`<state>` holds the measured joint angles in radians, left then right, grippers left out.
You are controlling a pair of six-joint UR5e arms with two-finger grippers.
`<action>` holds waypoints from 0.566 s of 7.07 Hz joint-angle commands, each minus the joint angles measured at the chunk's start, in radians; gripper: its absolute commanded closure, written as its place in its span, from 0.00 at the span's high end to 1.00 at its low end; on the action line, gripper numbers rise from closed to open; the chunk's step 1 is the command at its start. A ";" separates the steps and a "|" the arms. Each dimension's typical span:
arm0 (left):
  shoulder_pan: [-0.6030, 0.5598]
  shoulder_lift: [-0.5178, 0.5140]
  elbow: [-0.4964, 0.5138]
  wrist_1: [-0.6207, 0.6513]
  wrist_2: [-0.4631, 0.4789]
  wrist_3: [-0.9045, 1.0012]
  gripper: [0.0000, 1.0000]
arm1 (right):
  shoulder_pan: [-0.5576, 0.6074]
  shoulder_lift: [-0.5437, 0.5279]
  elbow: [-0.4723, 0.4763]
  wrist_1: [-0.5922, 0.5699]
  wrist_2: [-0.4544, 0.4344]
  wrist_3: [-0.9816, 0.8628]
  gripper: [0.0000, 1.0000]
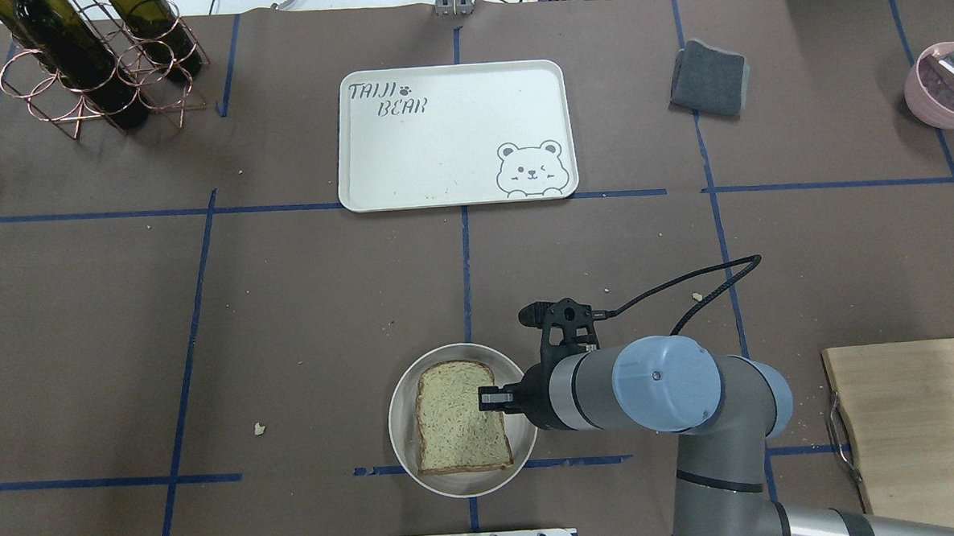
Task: Make sandwich and place on tray
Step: 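Lower the bread onto the fried egg and open the right gripper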
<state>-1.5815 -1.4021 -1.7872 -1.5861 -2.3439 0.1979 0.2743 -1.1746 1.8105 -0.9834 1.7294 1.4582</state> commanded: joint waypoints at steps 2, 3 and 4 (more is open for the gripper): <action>0.000 0.003 0.002 0.000 0.000 0.000 1.00 | 0.173 0.039 0.246 -0.434 0.189 -0.013 1.00; 0.000 0.003 0.002 0.000 0.000 0.000 1.00 | 0.253 0.030 0.243 -0.455 0.243 -0.056 1.00; 0.000 0.003 0.002 0.000 0.000 0.000 1.00 | 0.304 0.026 0.240 -0.513 0.262 -0.144 1.00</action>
<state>-1.5815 -1.3995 -1.7857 -1.5861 -2.3439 0.1979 0.4999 -1.1456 2.0422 -1.4210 1.9439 1.3964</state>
